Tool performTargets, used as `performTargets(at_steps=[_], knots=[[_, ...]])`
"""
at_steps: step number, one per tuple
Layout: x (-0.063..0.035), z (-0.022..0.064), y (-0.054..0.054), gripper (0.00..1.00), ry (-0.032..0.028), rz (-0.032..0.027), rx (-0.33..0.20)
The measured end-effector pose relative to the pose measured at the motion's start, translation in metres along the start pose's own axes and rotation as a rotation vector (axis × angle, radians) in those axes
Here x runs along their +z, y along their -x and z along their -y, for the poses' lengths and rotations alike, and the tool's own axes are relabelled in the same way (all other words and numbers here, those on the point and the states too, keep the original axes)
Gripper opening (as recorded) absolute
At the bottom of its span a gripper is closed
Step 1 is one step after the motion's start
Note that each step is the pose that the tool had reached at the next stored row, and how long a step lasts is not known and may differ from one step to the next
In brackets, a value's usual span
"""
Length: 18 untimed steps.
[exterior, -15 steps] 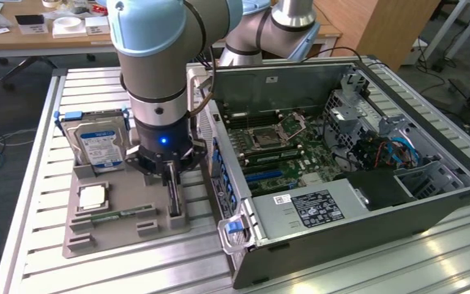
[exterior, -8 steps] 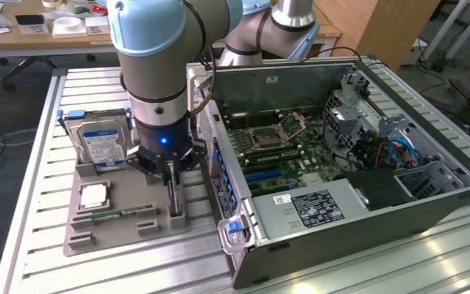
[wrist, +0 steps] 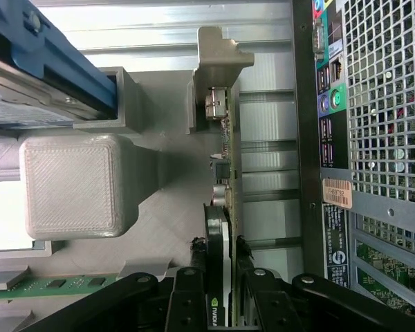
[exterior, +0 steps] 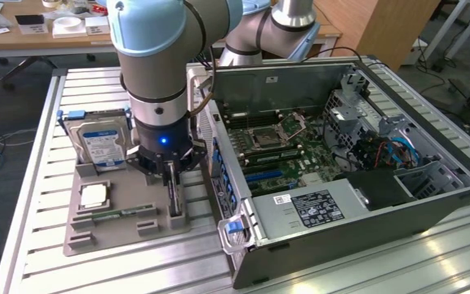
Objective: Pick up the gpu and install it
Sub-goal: 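Pick up the gpu and move the gpu toward the slot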
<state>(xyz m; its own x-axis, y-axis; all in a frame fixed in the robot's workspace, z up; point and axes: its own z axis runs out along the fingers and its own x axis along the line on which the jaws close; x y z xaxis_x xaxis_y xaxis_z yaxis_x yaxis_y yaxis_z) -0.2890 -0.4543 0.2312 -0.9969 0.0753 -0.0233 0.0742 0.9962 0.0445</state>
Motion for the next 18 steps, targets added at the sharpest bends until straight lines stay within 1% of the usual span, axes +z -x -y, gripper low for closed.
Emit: performTargets(at_steps=[3,5,12,18], knots=[[-0.0004,0.0000,0.000,0.27,0.0001,0.0002,0.000],[-0.0024,-0.0001,0.000,0.27,0.0000,0.0000,0.000],[-0.0161,-0.0007,0.000,0.27,0.0000,0.0002,0.000],[-0.0191,-0.0009,0.000,0.27,0.0005,0.0007,-0.012]])
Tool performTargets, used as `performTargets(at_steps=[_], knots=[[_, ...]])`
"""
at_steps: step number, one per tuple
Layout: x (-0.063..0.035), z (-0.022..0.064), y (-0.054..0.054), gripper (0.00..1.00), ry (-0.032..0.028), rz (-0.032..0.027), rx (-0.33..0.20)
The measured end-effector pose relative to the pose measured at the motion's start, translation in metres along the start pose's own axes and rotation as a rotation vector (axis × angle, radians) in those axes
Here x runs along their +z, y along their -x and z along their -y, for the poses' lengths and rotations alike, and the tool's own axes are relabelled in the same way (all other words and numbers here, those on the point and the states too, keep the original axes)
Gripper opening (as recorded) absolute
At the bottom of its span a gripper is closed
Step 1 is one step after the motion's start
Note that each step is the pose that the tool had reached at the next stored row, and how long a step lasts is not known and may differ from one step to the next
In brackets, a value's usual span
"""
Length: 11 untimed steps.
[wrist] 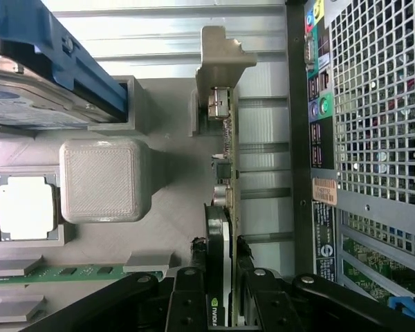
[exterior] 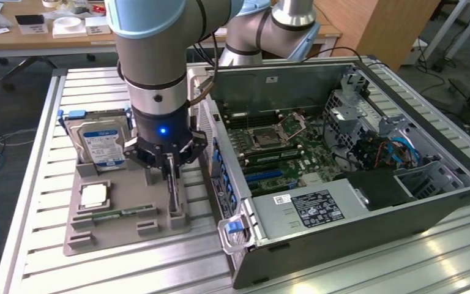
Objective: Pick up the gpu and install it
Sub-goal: 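Pick up the gpu and move the gpu toward the slot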
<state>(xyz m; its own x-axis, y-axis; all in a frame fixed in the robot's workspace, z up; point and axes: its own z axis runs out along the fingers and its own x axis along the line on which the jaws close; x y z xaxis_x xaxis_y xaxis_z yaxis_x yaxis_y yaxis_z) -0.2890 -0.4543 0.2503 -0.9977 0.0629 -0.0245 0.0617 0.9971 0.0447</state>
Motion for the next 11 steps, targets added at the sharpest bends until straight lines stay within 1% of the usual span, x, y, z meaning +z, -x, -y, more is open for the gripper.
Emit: performTargets(at_steps=[6,8,11], knots=[[-0.0011,0.0000,0.000,0.27,-0.0005,-0.0005,0.000],[-0.0045,-0.0002,0.000,0.27,-0.0002,-0.0003,0.000],[-0.0133,-0.0006,0.000,0.27,-0.0001,-0.0002,-0.001]])
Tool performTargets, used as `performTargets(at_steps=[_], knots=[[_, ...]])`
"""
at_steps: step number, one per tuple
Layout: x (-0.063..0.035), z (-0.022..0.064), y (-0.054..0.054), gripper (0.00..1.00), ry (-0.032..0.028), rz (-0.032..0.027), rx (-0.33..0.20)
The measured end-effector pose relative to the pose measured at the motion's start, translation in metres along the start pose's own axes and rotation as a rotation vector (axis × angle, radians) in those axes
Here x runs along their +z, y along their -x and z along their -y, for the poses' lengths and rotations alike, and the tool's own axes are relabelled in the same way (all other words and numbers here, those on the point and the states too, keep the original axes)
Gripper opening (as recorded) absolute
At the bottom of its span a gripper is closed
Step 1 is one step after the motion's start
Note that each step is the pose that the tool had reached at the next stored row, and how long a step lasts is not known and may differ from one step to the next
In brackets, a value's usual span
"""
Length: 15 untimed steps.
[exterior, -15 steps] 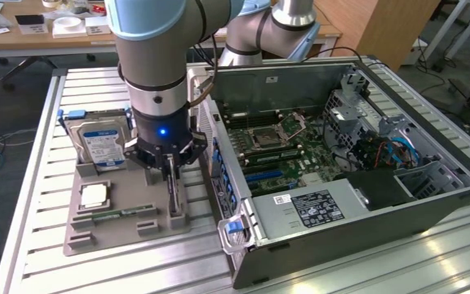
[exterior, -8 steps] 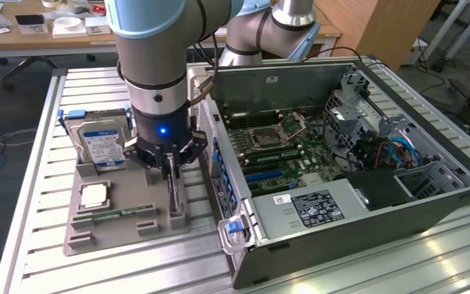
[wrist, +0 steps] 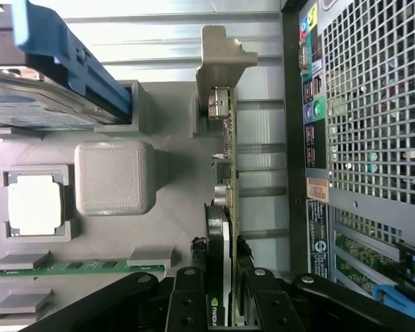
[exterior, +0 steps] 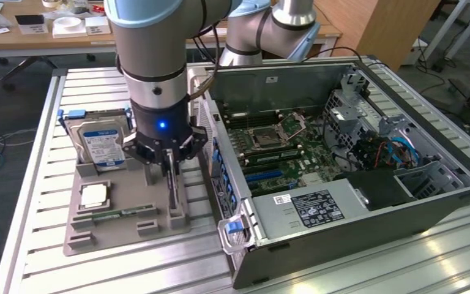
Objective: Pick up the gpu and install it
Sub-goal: 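Pick up the gpu and move the gpu toward the slot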
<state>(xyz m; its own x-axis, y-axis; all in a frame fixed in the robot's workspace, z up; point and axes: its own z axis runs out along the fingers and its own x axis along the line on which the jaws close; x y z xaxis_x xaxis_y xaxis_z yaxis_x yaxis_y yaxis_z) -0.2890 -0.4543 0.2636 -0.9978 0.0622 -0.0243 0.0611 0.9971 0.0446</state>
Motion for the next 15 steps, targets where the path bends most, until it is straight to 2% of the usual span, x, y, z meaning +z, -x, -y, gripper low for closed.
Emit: performTargets(at_steps=[8,15], knots=[[-0.0315,-0.0014,0.001,0.27,0.0001,0.0006,0.000],[-0.0519,-0.0023,0.001,0.27,0.0001,0.0009,0.000]])
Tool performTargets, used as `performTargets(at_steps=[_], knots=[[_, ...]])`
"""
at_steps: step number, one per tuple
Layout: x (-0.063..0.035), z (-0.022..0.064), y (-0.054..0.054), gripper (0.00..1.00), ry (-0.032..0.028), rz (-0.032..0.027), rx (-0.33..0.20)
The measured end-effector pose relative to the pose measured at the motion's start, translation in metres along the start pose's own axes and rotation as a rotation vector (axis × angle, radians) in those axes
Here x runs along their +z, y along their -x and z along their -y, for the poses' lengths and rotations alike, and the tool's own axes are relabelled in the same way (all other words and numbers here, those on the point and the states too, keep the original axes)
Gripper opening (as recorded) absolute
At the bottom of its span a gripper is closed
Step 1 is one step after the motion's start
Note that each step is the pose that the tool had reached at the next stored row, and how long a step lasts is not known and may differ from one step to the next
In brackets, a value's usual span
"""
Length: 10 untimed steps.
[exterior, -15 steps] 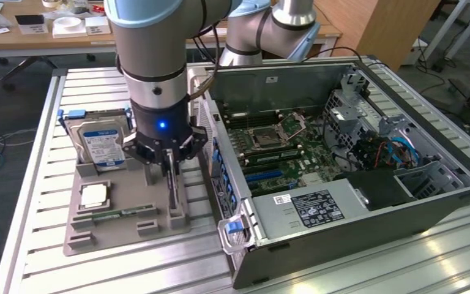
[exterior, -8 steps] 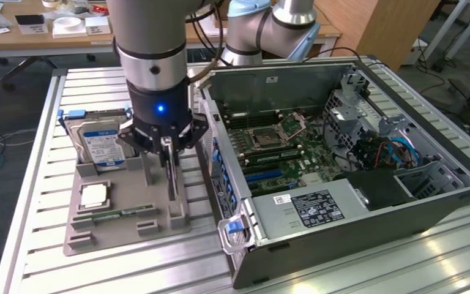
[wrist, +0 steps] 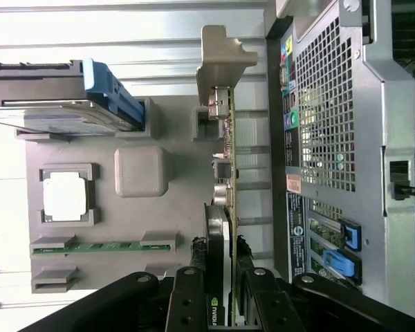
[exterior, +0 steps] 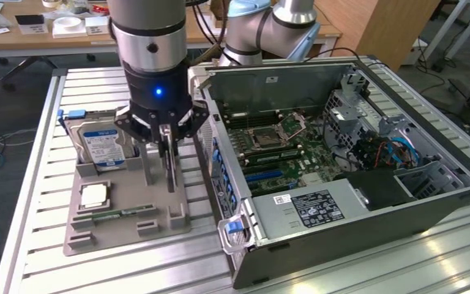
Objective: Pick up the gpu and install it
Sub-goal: 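Pick up the gpu and move the gpu toward the slot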
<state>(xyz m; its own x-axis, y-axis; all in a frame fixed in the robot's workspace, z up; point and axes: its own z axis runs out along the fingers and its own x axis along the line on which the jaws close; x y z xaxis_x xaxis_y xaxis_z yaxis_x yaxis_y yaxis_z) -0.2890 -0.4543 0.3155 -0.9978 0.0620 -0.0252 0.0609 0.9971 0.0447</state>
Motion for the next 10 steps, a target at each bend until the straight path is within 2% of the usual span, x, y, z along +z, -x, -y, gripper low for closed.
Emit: performTargets(at_steps=[10], knots=[[-0.0198,-0.0009,0.000,0.27,0.0000,0.0001,0.000]])
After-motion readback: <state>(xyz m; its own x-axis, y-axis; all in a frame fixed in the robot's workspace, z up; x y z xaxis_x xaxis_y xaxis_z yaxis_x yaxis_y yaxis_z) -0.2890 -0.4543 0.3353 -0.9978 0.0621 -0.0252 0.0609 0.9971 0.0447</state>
